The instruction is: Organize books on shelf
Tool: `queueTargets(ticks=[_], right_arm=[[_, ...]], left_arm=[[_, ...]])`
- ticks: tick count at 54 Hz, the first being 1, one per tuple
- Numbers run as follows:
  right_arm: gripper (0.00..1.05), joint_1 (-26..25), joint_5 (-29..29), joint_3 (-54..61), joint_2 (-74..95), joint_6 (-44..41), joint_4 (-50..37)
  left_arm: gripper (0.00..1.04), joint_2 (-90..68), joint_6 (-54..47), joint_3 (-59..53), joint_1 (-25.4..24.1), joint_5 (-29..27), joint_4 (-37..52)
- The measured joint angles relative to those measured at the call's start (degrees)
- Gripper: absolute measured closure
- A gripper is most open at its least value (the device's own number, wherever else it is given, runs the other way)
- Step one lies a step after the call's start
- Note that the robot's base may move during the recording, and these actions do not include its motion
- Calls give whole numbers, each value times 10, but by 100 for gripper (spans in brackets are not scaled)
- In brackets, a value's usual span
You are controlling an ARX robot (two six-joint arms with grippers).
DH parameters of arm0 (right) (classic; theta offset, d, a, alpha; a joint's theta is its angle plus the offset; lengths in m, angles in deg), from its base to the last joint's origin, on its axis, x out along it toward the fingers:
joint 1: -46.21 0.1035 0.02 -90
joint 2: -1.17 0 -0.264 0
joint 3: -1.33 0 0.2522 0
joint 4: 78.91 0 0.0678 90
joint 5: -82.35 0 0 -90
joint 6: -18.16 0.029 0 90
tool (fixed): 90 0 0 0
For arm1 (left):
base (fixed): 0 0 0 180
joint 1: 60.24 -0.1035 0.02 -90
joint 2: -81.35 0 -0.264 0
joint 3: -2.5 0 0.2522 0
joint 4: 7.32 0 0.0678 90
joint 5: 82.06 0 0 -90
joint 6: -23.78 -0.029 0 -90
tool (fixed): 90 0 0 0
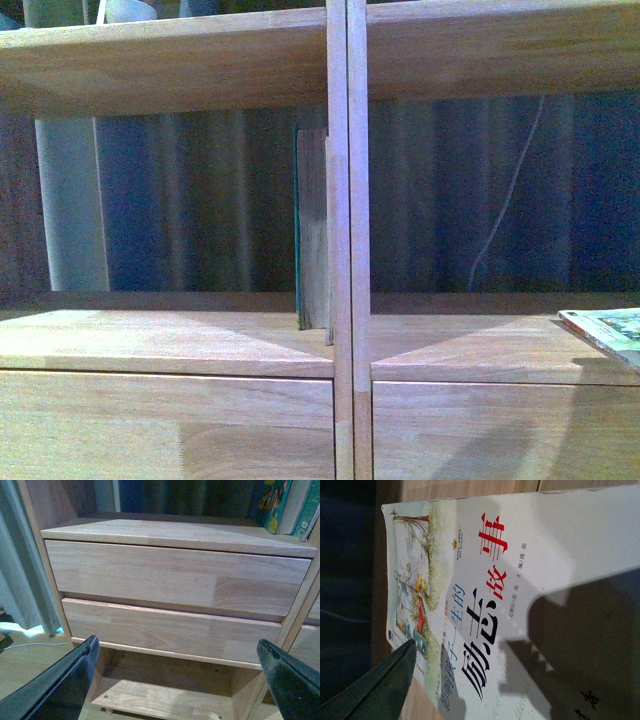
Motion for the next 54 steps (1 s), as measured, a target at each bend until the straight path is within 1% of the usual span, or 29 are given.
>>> queueTargets(ticks=[4, 6, 11, 14, 19, 22, 27, 36, 39, 54], right_arm=[[8, -2, -1, -1, 1, 0, 2], [12, -2, -1, -2, 1, 1, 4], [26, -4, -1, -2, 1, 5, 5], [33, -6, -1, -2, 1, 7, 5], [49, -7, -1, -2, 1, 8, 5], [55, -7, -1, -2, 2, 8, 5], [71, -7, -1, -2, 2, 9, 4], [93, -7, 1, -3, -3, 11, -4], [97, -7, 2, -3, -7, 11, -4], [97, -17, 12, 39, -60, 7, -3]], left_arm=[[7, 0, 0, 0, 0, 0, 0], [7, 0, 0, 0, 0, 0, 0], [7, 0, 0, 0, 0, 0, 0], [7, 0, 0, 0, 0, 0, 0], [7, 0, 0, 0, 0, 0, 0], [7, 0, 0, 0, 0, 0, 0], [7, 0, 0, 0, 0, 0, 0], [7, 0, 0, 0, 0, 0, 0], [7, 0, 0, 0, 0, 0, 0], [7, 0, 0, 0, 0, 0, 0]])
